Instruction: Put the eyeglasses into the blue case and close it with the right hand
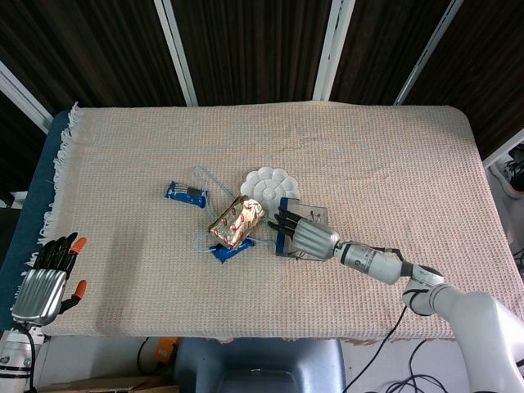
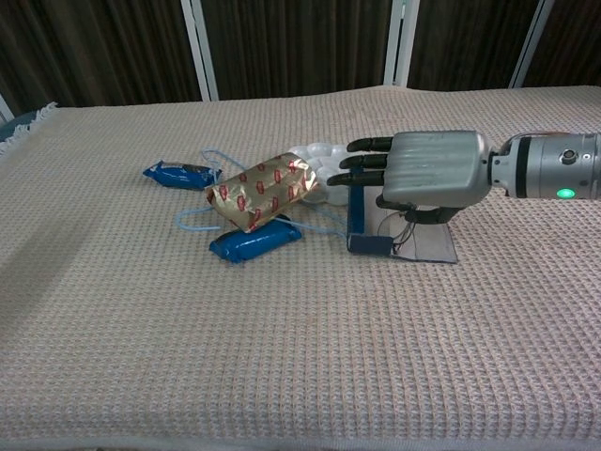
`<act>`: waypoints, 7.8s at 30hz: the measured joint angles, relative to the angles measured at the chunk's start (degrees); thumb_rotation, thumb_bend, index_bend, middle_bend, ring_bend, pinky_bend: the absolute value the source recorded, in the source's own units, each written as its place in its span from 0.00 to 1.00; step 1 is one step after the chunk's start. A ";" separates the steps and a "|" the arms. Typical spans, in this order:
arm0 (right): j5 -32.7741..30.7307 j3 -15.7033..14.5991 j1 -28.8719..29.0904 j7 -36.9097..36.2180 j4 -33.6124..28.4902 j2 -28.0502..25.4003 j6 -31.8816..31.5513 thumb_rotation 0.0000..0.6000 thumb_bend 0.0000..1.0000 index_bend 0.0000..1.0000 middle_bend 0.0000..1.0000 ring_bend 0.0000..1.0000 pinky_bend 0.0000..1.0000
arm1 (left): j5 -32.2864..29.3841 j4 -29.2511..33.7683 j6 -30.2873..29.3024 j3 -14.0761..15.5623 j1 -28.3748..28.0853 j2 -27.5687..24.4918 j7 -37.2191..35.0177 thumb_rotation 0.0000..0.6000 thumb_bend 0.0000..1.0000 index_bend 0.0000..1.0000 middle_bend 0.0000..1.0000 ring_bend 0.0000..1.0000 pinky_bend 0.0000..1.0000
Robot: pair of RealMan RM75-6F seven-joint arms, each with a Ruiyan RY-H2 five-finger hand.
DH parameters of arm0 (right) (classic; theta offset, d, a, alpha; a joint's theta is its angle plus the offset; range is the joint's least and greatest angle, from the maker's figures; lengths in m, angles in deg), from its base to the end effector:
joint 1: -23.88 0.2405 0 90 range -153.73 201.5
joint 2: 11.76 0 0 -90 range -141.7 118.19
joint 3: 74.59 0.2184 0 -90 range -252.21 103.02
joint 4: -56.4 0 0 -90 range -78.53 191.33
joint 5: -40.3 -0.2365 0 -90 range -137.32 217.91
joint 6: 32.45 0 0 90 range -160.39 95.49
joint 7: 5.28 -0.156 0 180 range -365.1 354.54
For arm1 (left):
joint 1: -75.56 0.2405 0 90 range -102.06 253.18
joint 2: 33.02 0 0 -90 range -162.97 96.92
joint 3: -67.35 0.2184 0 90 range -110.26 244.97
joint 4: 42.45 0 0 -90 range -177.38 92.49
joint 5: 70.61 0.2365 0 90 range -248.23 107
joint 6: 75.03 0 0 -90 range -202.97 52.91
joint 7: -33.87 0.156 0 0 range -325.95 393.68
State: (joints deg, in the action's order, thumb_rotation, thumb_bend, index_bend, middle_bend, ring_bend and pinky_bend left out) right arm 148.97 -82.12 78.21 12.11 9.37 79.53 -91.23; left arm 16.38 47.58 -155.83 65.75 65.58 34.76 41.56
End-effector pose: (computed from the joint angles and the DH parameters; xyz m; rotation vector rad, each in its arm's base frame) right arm -0.1576 -0.3757 -0.0441 2.3283 0.4680 0.5629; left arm -0.2742 0.2117 0.0881 -1.5428 -0.8166 -0.8394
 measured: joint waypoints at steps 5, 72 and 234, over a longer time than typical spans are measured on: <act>0.08 0.01 0.40 -0.67 -0.53 0.41 -0.33 1.00 0.70 0.76 0.07 0.00 0.00 | -0.01 0.03 -0.22 -0.01 0.07 0.02 0.07 1.00 0.39 0.00 0.00 0.00 0.09; -3.59 2.56 -0.88 -1.55 2.03 3.56 -6.72 1.00 0.18 0.40 0.05 0.00 0.00 | 0.27 0.29 0.49 0.50 -0.61 0.04 0.03 1.00 0.38 0.00 0.00 0.00 0.10; -4.84 -2.10 -12.94 -19.26 27.76 16.06 -15.87 1.00 0.36 0.63 0.09 0.00 0.00 | 1.89 0.71 0.09 1.33 -0.36 -0.39 -0.37 1.00 0.38 0.00 0.00 0.00 0.12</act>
State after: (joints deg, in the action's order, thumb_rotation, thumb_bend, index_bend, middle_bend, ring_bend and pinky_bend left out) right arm 144.13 -84.22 65.27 -7.15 37.13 95.59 -107.10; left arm 18.28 48.29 -155.74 67.08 65.22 34.37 41.18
